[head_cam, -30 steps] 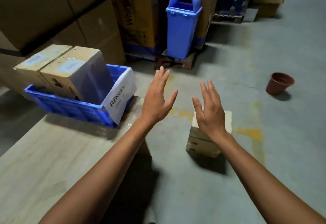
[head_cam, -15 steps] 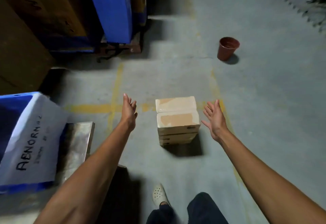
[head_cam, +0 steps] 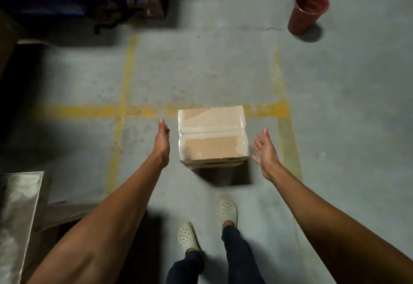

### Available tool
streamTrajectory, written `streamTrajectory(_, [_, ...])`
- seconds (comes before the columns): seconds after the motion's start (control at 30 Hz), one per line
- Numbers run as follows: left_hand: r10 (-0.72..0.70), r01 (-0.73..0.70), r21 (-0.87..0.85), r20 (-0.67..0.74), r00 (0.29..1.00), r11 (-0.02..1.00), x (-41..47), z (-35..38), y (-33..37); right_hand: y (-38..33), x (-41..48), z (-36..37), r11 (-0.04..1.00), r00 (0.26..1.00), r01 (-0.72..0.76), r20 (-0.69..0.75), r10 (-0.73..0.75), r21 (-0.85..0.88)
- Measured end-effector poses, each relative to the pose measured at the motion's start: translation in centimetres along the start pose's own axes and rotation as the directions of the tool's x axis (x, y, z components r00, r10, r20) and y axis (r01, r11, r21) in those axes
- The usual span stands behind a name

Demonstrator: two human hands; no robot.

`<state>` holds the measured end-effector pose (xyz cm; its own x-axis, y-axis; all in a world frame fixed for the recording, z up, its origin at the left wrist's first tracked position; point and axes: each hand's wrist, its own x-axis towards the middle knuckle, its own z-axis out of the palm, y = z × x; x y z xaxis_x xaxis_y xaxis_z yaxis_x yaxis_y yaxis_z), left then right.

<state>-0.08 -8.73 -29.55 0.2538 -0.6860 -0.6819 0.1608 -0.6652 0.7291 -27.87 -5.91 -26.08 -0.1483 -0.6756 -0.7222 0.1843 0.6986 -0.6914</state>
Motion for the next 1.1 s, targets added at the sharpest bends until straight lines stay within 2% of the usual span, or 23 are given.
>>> streamTrajectory(0.2, [-0.063, 0.066, 0.061, -0.054, 0.997, 0.996, 7.0, 1.9, -4.0, 1.5, 8.5, 0.3, 0.991, 0.996, -0.088, -0.014, 0.087, -0.103])
streamTrajectory(0.37, [-0.159, 0.203, 0.193, -0.220, 0.962, 0.960, 10.7, 2.1, -7.5, 5.1, 13.7, 0.1, 0.921, 0.980, -0.201, -0.055, 0.194, -0.333])
streamTrajectory(0.5, [-0.290, 0.300, 0.131, -0.091, 0.953, 0.945, 10.8, 2.5, -8.5, 6.8, 15.5, -0.8, 0.880, 0.939, -0.317, 0.013, 0.344, -0.354])
streamTrajectory(0.57, [-0.282, 0.290, 0.122, -0.080, 0.956, 0.949, 10.1, 2.4, -8.2, 5.8, 15.3, -1.1, 0.878, 0.933, -0.332, 0.019, 0.360, -0.344])
streamTrajectory(0.67, [-0.189, 0.196, 0.059, -0.112, 0.976, 0.979, 8.1, 2.4, -6.5, 3.1, 13.7, -1.8, 0.882, 0.948, -0.298, -0.011, 0.317, -0.365])
streamTrajectory(0.77, [-0.055, 0.057, 0.014, -0.135, 0.989, 0.998, 5.0, 2.4, -3.0, 0.1, 10.7, -2.0, 0.922, 0.986, -0.163, -0.029, 0.164, -0.350])
streamTrajectory(0.83, [0.019, -0.011, 0.041, -0.190, 0.982, 0.999, 2.5, 1.6, -1.0, -1.7, 8.4, -1.9, 0.955, 0.998, -0.057, -0.045, 0.046, -0.291])
streamTrajectory(0.9, [0.086, -0.080, 0.035, -0.216, 0.973, 0.996, -0.2, 0.8, 0.4, -3.3, 5.8, -1.3, 0.986, 0.999, -0.004, -0.053, -0.005, -0.169])
streamTrajectory(1.0, [0.186, -0.186, 0.022, -0.215, 0.959, 0.982, -5.3, -0.6, 2.1, -4.9, 1.4, 0.3, 0.988, 0.996, 0.088, -0.002, -0.089, -0.125])
streamTrajectory(1.1, [0.203, -0.218, -0.016, -0.307, 0.930, 0.976, -9.9, -3.0, 2.6, -5.8, -3.3, 2.0, 0.969, 0.982, 0.184, 0.064, -0.176, -0.162])
